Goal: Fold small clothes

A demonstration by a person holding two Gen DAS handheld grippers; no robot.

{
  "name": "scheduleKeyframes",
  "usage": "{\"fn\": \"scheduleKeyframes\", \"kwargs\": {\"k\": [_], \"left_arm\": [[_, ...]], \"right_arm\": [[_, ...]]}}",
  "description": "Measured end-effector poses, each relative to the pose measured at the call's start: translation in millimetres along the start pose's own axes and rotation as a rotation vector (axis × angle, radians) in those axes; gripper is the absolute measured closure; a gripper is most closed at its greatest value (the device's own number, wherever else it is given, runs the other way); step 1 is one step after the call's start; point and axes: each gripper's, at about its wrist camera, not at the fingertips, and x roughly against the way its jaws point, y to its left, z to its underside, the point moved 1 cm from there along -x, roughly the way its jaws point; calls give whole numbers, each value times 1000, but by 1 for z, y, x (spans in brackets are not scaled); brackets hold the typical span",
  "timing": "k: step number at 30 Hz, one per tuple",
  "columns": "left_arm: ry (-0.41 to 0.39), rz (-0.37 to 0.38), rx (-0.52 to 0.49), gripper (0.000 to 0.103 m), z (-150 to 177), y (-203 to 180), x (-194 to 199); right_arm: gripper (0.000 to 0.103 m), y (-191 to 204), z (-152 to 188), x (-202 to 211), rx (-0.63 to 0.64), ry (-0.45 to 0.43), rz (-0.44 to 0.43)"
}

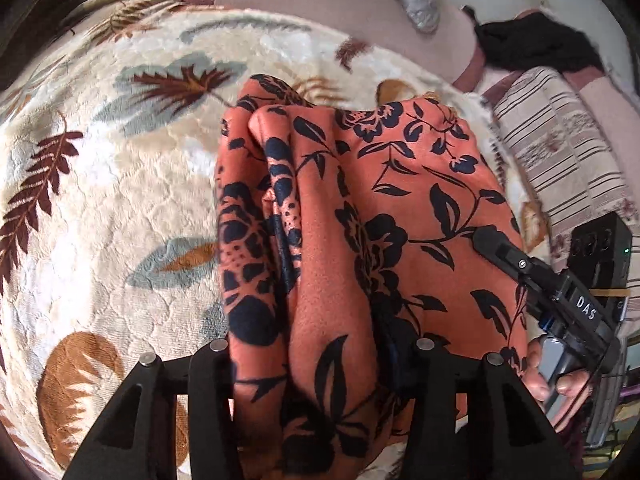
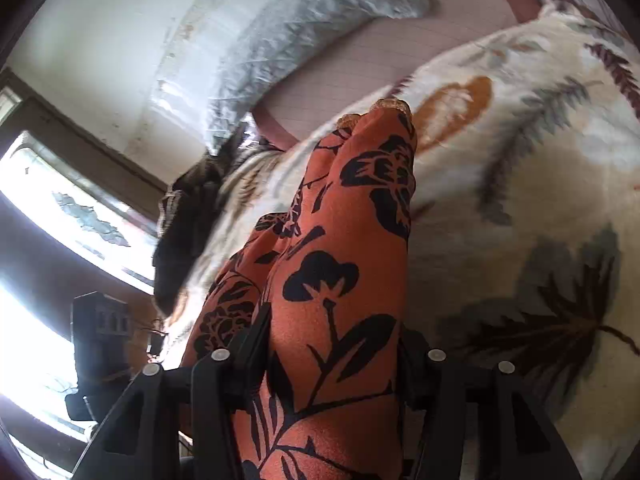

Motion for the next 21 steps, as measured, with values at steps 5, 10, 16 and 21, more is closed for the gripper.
{"fn": "scheduleKeyframes", "kwargs": {"k": [5,10,16,21], "left_arm": [[-76,-120,-45,32,10,-10,13],[-269,-302,-107,28,25,-21,81],[-533,-465,-177,13,51,-39,175],[-690,-513,-178,3,85,-52,245]], "right_arm": [[33,-34,11,1,-72,8,73],[31,22,12,51,97,-117,175],[31,118,37,128,299,-276,301],[31,181,67,176,399,-382,371]]}}
